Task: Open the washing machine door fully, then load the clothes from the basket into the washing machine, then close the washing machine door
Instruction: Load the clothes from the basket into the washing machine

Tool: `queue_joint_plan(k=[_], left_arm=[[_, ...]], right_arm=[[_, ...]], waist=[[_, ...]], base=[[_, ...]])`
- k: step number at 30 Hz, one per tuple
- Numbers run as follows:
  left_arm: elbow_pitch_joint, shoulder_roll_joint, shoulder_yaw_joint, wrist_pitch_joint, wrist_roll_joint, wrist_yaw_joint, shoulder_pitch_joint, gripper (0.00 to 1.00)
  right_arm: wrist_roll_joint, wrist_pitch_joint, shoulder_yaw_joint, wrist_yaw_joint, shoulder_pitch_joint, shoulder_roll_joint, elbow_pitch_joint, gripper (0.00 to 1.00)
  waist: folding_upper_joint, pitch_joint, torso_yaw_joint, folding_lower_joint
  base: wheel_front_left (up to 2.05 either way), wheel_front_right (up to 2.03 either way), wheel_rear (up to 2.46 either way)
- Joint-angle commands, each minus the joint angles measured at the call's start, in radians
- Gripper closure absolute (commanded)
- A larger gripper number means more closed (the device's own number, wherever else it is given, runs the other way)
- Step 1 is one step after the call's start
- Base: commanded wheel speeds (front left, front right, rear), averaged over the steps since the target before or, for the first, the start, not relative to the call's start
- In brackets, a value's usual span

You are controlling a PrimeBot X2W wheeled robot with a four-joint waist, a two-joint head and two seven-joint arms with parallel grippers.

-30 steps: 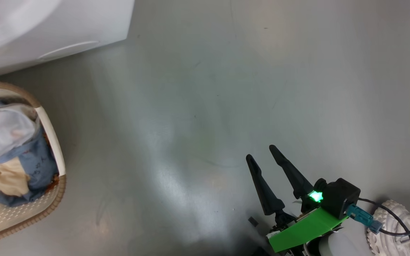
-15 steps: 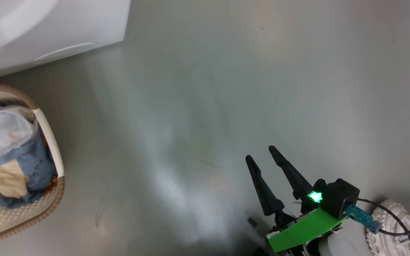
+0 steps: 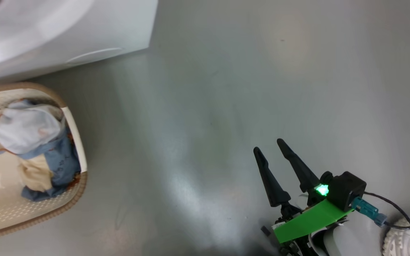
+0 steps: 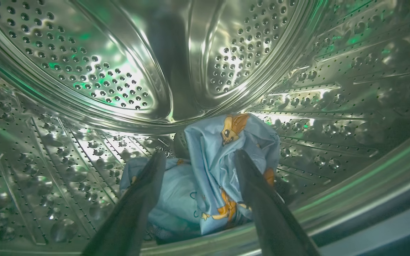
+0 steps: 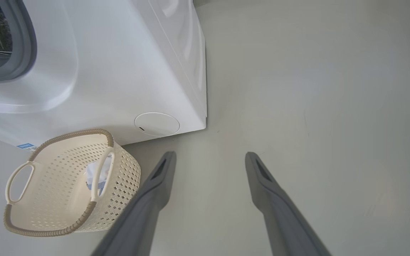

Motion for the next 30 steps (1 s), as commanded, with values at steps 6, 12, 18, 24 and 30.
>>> queue_joint_plan(k=[6, 12, 18, 24, 30], left_arm=[[-0.015, 0.003, 0.008, -0.040, -0.018, -0.001, 0.061, 0.00], [-0.030, -0.026, -0.007, -0.064, -0.026, -0.002, 0.122, 0.00], [-0.073, -0.058, -0.008, -0.079, -0.039, -0.002, 0.168, 0.00], [-0.136, -0.064, 0.012, -0.089, -0.044, 0.007, 0.249, 0.00], [-0.232, -0.063, 0.053, -0.092, -0.039, 0.031, 0.372, 0.00]], right_arm=[[-0.021, -0.005, -0.004, 0.002, 0.002, -0.003, 0.001, 0.00], [-0.029, -0.005, -0.029, 0.002, -0.006, -0.003, 0.015, 0.00], [-0.035, -0.005, -0.041, 0.002, -0.006, -0.003, 0.033, 0.00], [-0.041, -0.005, -0.045, 0.002, -0.002, -0.003, 0.047, 0.00], [-0.054, -0.005, -0.062, 0.002, 0.020, -0.003, 0.057, 0.00]], waist=[[0.0000, -0.054, 0.056, 0.0000], [0.0000, -0.102, 0.090, 0.0000], [0.0000, -0.142, 0.124, 0.0000], [0.0000, -0.195, 0.144, 0.0000], [0.0000, -0.272, 0.159, 0.0000]], base=[[0.00, 0.00, 0.00], [0.00, 0.00, 0.00], [0.00, 0.00, 0.00], [0.00, 0.00, 0.00], [0.00, 0.00, 0.00]])
